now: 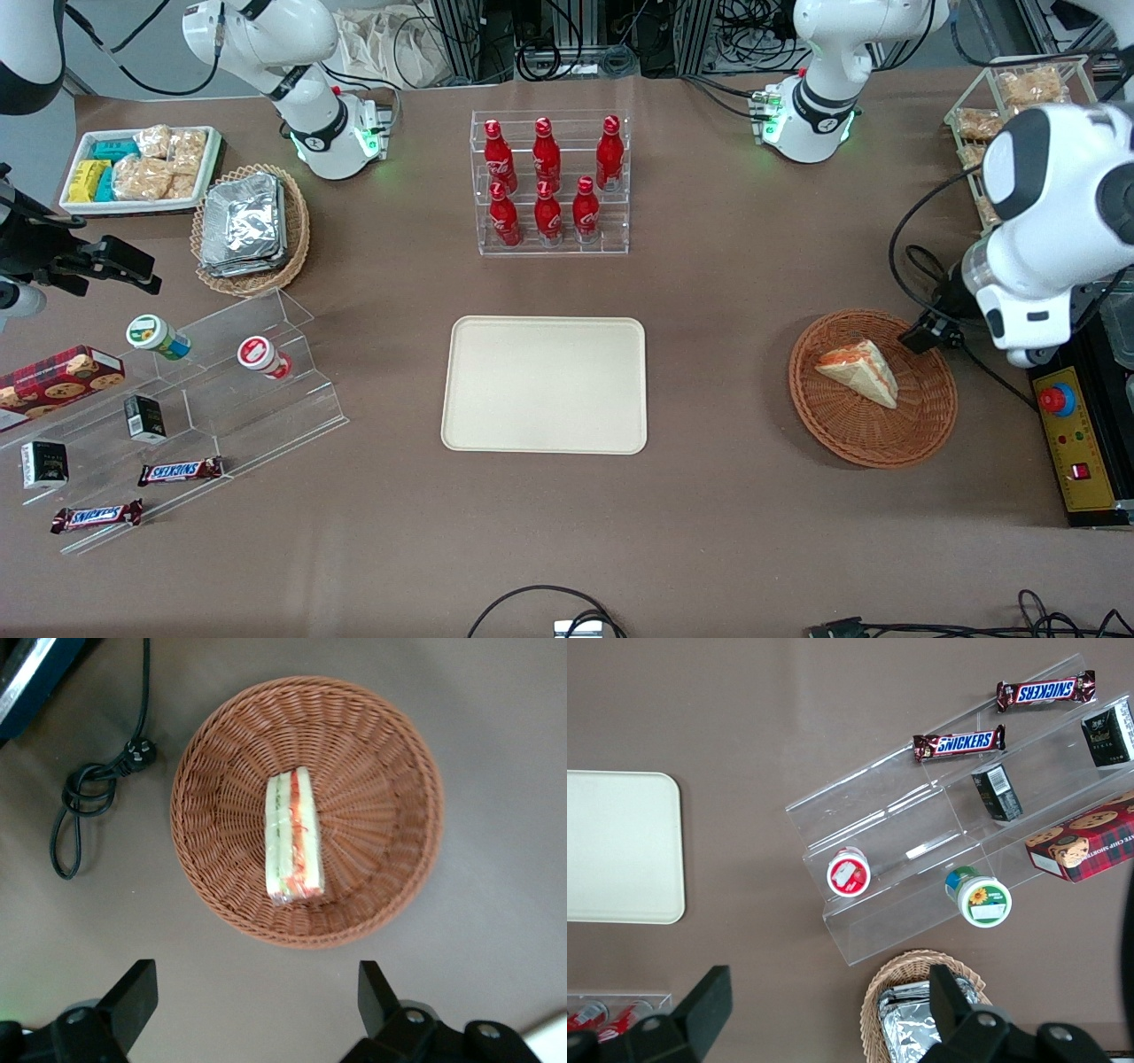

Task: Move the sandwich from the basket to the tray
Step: 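Move the open left gripper down over the sandwich in the wicker basket, then close the left gripper on the sandwich's crust edge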

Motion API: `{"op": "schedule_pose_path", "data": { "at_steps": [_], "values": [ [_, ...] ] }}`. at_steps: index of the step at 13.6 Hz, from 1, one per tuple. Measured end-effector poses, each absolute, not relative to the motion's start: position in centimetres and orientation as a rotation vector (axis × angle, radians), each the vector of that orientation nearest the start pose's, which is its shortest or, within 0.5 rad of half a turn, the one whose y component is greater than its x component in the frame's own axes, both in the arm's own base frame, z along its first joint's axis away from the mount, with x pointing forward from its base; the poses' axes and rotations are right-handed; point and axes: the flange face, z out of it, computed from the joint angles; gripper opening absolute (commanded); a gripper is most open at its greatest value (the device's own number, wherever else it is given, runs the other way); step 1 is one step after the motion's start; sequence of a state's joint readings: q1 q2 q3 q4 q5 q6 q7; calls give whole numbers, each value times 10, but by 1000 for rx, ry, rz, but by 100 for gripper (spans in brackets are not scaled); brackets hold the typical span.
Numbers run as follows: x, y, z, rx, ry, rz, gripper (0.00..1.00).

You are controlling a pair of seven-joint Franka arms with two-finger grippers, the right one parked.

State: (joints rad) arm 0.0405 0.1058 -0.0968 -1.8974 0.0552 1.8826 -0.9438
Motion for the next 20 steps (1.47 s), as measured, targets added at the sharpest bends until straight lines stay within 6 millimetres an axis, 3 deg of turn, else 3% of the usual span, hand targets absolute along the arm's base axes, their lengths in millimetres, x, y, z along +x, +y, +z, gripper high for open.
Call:
{"op": "schedule_pose_path", "data": {
  "at_steps": [2,5,11,15,16,18,20],
  "values": [
    [577,-25,395,-2750,-1347,90,100],
    [569,-18,342,-2731,-1432,55,100],
    [572,-15,281,-2719,-1489,55,100],
    [574,-18,253,-2714,-1500,74,98],
    [573,-19,248,-2705,-1512,81,90],
    [572,-22,243,-2687,-1536,93,50],
    [572,-22,241,-2679,-1547,96,19]
  ]
}}
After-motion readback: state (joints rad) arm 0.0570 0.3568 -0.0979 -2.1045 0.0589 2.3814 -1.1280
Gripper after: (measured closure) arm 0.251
